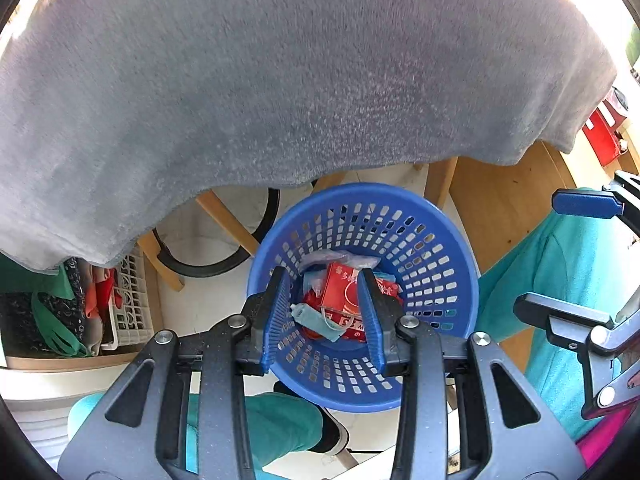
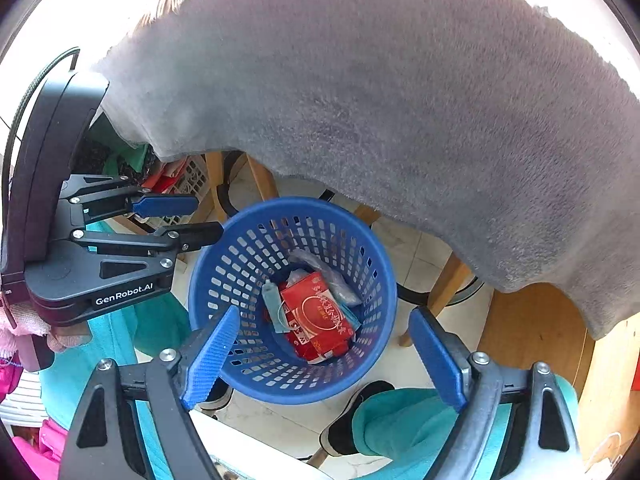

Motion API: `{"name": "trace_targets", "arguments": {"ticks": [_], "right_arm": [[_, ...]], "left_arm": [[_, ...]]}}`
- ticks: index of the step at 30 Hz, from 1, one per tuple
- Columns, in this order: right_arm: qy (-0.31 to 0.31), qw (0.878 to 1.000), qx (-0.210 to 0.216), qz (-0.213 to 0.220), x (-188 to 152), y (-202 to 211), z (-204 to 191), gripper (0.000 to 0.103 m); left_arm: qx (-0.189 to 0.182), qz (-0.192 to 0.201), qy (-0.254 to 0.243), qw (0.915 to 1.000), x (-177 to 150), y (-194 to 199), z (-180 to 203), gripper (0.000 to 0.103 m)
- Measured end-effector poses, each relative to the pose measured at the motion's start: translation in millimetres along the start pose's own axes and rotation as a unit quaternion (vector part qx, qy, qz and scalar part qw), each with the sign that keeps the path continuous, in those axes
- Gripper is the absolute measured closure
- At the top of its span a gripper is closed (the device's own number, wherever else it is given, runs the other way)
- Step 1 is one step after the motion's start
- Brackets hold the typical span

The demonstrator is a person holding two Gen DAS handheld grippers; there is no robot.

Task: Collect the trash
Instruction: 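Open both grippers over the wastebasket, dropping wristband and red box, then move both tools back over the bed toward the milk carton and strip packet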

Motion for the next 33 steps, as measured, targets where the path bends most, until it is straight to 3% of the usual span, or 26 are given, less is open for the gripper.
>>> {"name": "trace_targets", "arguments": {"ticks": [10,16,22,24,26,28,33], "right_arm": [[-0.013,0.999,0.014,0.032,12.3,32.5,19.1,0.008],[-0.013,0.999,0.029,0.025,24.9,49.6,35.3,0.008],[0.014,0.998,0.023,0.049,31.7,77.6,45.8,0.008],[0.036,0.997,0.002,0.064,32.8,88.7,46.0,0.008],[0.067,0.994,-0.022,0.080,35.4,98.3,45.0,0.008],[0.087,0.991,-0.031,0.098,39.3,107.5,45.6,0.008],[0.077,0.989,-0.020,0.121,61.4,124.5,58.5,0.008]], "left_arm": [[0.006,0.044,-0.015,0.9989,19.6,38.5,7.5,0.068],[0.000,0.075,-0.027,0.9968,35.9,70.5,14.0,0.068],[0.001,0.112,-0.043,0.9927,61.1,112.8,18.9,0.068],[0.002,0.121,-0.050,0.9914,71.3,125.1,18.3,0.068],[0.007,0.130,-0.059,0.9897,81.6,137.4,17.4,0.061],[0.013,0.140,-0.070,0.9876,93.6,150.0,17.3,0.041],[0.014,0.152,-0.090,0.9841,123.2,172.8,12.4,0.038]]}}
Point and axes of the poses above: each gripper's, at about its wrist camera, not at the fingertips, and y roughly against the way its jaws point, z to its right, x to its top, the point moved 5 cm from there along -y, roughly the way its jaws point, and after that the axes turned 14 degrees about -x, right-handed, at the moved point
